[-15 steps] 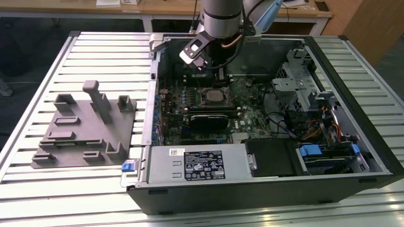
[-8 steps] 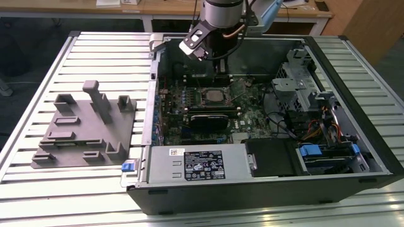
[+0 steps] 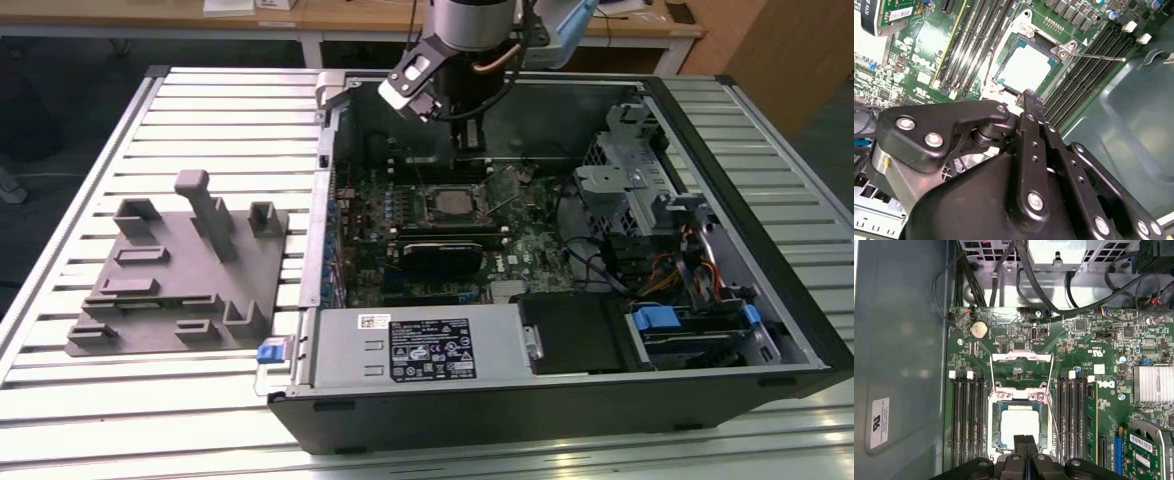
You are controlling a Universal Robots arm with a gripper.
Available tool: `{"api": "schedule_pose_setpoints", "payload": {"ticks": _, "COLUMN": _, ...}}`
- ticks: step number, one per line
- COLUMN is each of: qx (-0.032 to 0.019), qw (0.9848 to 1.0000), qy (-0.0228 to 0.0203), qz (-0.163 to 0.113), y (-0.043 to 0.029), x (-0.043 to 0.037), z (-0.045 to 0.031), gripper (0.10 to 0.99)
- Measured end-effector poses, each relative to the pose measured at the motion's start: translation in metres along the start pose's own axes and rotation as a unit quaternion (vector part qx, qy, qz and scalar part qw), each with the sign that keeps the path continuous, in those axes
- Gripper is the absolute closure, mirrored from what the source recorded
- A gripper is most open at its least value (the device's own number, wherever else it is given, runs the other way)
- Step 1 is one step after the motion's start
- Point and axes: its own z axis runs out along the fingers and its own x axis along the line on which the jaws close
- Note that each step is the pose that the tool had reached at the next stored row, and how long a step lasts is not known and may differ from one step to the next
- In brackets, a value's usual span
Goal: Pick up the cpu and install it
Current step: 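Close the cpu cover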
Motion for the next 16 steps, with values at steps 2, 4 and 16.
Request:
{"api": "schedule_pose_setpoints", "payload": {"ticks": 2, "qx": 0.0008, "qw": 1.0, "qy": -0.0001, "qz": 0.0, "y": 0.0037, "x": 0.0, "z": 0.0003, "gripper": 0.98}}
{"api": "schedule_pose_setpoints", "payload": {"ticks": 4, "qx": 0.0019, "qw": 1.0, "qy": 0.0, "qz": 0.0, "y": 0.0098, "x": 0.0001, "z": 0.0008, "gripper": 0.98}}
{"api": "schedule_pose_setpoints", "payload": {"ticks": 16, "qx": 0.0108, "qw": 0.9999, "qy": 0.0008, "qz": -0.002, "y": 0.0336, "x": 0.0, "z": 0.004, "gripper": 0.98}}
